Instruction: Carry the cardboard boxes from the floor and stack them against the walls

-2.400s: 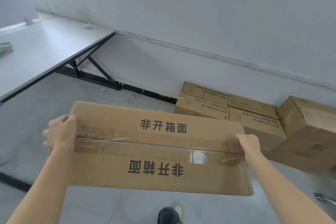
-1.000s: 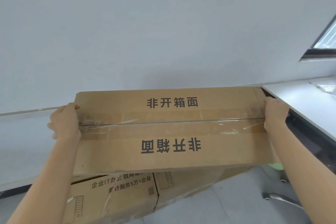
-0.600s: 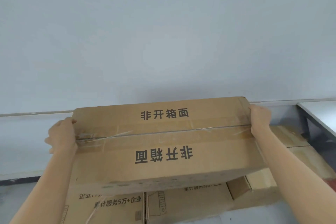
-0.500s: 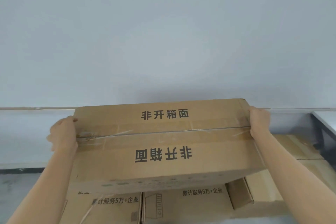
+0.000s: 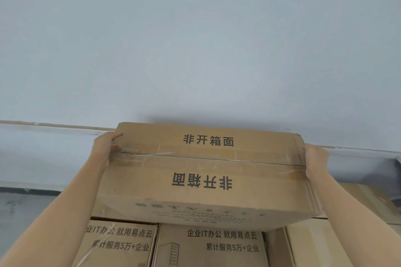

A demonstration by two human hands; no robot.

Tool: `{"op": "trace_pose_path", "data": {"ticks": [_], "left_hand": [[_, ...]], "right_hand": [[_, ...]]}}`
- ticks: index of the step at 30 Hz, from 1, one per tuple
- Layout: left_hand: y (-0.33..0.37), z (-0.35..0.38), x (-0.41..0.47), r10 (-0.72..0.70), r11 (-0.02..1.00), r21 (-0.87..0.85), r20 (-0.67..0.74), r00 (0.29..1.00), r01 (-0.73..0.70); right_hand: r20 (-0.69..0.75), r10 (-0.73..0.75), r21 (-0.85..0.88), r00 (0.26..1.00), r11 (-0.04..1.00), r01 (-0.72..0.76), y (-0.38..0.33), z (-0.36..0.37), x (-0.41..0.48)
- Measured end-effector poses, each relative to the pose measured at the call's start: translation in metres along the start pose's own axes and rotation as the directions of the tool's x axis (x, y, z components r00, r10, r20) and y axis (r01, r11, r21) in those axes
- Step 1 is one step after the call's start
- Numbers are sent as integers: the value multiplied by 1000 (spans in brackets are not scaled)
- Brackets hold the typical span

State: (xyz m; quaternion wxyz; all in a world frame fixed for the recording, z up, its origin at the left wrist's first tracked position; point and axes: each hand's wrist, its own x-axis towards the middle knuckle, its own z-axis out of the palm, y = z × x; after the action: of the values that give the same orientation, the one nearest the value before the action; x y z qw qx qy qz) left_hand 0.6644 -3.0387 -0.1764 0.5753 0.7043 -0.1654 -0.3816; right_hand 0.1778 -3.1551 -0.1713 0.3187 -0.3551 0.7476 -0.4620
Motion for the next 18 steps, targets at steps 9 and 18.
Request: {"op": "trace_pose_path", "data": {"ticks": [9, 18], "left_hand": [[-31, 23, 1, 70, 975, 203, 109, 992, -91], [-49, 27, 11, 195, 420, 802, 377, 905, -424]], "right_hand": [[293, 59, -564, 954, 817, 123, 40, 19, 24], [342, -165, -796, 925, 472, 378, 49, 20, -33]]}}
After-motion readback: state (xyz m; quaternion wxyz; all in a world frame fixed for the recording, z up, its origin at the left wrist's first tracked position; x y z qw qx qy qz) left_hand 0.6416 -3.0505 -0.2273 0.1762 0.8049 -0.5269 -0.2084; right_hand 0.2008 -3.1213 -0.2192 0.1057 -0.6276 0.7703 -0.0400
